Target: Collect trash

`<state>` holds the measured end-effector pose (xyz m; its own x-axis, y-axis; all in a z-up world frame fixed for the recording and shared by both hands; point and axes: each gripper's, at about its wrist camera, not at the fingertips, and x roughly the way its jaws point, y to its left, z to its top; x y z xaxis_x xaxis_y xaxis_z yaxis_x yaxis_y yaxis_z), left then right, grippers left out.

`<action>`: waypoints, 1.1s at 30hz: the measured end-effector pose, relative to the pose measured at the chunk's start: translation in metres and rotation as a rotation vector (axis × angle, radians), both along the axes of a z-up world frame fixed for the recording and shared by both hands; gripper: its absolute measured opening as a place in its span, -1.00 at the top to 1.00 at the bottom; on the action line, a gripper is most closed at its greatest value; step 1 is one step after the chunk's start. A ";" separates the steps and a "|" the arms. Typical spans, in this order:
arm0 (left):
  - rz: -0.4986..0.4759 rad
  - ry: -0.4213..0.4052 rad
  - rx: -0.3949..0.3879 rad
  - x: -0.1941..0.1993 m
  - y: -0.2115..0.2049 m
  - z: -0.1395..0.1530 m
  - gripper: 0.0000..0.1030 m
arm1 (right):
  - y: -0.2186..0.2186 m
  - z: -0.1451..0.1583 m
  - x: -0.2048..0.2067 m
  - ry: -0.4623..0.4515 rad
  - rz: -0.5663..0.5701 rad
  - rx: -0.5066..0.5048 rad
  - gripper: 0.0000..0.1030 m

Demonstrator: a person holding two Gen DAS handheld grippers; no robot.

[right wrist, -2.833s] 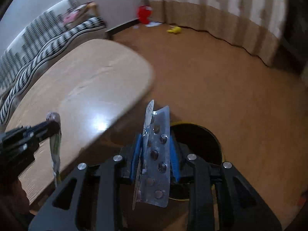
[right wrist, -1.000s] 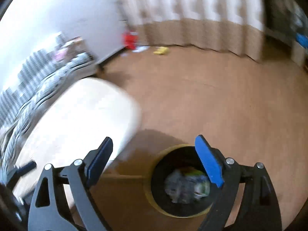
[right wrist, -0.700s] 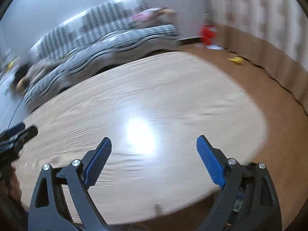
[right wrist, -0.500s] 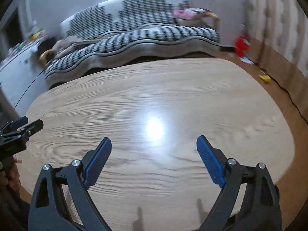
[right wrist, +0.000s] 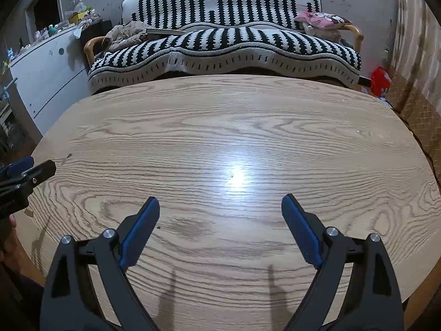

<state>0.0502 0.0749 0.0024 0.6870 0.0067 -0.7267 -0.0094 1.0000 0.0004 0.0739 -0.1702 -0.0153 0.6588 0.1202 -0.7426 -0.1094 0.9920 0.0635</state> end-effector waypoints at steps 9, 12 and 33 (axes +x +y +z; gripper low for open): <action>-0.014 -0.007 -0.009 0.000 -0.002 -0.001 -0.87 | -0.011 -0.007 0.001 0.013 -0.023 0.001 -0.69; -0.021 -0.011 -0.011 0.001 -0.004 0.000 -0.87 | -0.013 -0.007 0.000 0.013 -0.028 0.002 -0.69; -0.021 -0.009 -0.007 -0.001 -0.007 -0.001 -0.87 | -0.023 -0.012 -0.004 0.027 -0.045 0.001 -0.69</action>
<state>0.0495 0.0674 0.0015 0.6935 -0.0131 -0.7203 0.0116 0.9999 -0.0071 0.0702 -0.1928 -0.0271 0.6435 0.0919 -0.7599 -0.0630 0.9958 0.0671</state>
